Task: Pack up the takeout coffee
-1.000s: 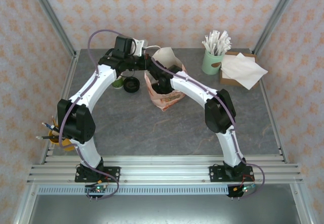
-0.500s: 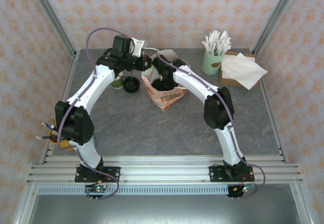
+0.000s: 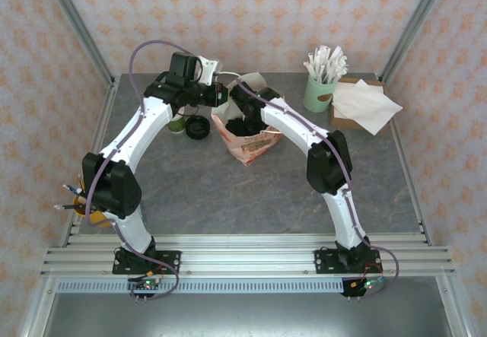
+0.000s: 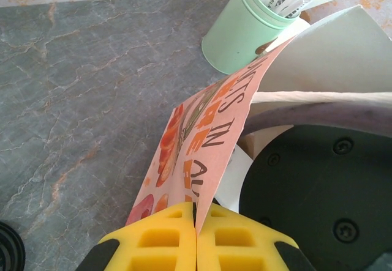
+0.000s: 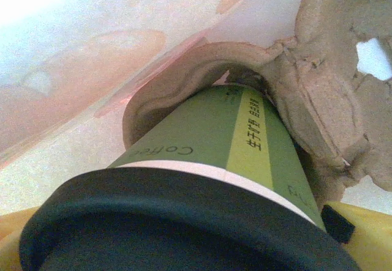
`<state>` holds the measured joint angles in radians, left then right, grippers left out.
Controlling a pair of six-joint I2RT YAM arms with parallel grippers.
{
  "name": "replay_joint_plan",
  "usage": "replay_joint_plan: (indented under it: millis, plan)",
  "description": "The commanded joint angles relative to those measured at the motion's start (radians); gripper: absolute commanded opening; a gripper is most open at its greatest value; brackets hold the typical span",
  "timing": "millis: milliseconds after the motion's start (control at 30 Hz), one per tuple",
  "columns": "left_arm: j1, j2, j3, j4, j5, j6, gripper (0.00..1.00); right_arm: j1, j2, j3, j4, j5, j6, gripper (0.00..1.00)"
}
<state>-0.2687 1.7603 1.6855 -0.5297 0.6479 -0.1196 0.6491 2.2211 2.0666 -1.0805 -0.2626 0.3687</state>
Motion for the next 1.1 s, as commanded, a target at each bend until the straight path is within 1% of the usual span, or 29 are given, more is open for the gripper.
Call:
replay_joint_plan:
  millis: [0, 500, 867, 1067]
  plan:
    - [-0.040, -0.004, 0.031, -0.044, 0.066, 0.029, 0.00, -0.003, -0.018, 0.044, 0.013, 0.045, 0.028, 0.99]
    - [-0.040, 0.011, 0.082, -0.120, 0.002, 0.040, 0.00, -0.003, -0.023, 0.156, -0.036, 0.048, 0.030, 0.99]
    - [-0.038, 0.062, 0.155, -0.198, -0.028, -0.013, 0.00, -0.003, -0.034, 0.167, -0.065, 0.052, 0.029, 0.99]
    - [-0.033, 0.098, 0.205, -0.237, -0.055, -0.027, 0.00, -0.003, -0.060, 0.224, -0.086, 0.073, 0.029, 0.99]
